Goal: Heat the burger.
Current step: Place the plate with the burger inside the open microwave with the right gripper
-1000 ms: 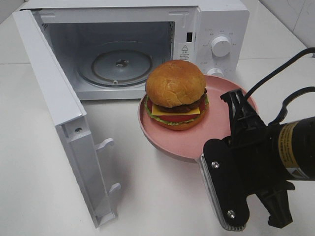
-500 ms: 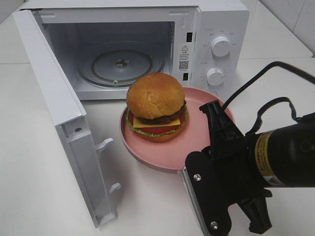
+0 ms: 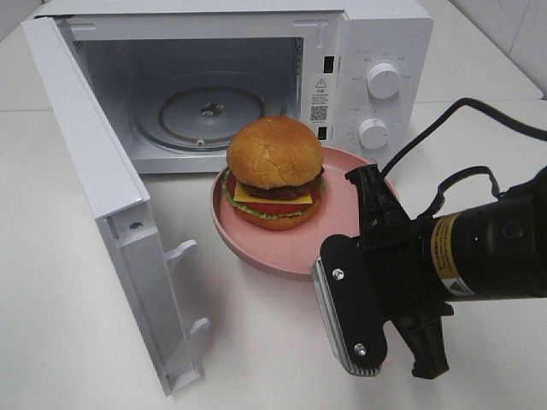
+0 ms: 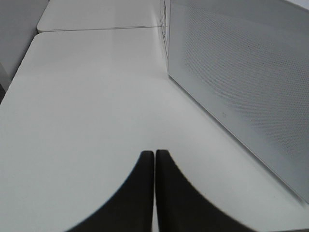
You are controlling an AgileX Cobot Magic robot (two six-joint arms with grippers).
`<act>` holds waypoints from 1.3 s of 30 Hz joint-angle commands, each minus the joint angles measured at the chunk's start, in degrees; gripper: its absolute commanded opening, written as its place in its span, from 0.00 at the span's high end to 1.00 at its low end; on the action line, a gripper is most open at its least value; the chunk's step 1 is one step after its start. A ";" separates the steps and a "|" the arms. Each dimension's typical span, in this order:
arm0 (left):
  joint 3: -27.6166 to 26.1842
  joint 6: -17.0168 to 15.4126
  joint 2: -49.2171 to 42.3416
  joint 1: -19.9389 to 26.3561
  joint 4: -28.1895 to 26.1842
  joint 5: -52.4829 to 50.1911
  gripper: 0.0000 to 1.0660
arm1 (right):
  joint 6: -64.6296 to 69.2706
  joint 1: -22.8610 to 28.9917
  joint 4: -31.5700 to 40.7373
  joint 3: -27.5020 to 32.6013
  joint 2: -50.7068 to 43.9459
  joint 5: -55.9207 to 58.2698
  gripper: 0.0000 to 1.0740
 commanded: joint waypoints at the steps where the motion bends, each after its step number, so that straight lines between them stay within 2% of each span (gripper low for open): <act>1: 0.11 -0.06 -1.15 -0.06 -0.17 -0.57 1.00 | -4.13 -0.46 -1.32 -2.69 -0.23 -4.30 1.00; 12: 0.11 -0.06 -1.15 -0.06 -0.17 -0.57 1.00 | -6.30 -0.46 -1.32 -9.00 5.84 -4.98 1.00; 18: 0.11 -0.06 -1.15 -0.06 -0.17 -0.57 1.00 | -8.94 -1.83 -1.20 -12.20 10.08 -10.94 1.00; 39: 0.11 -0.06 -1.15 -0.06 -0.17 -0.57 1.00 | -12.38 -3.84 -2.41 -22.12 19.48 -11.80 1.00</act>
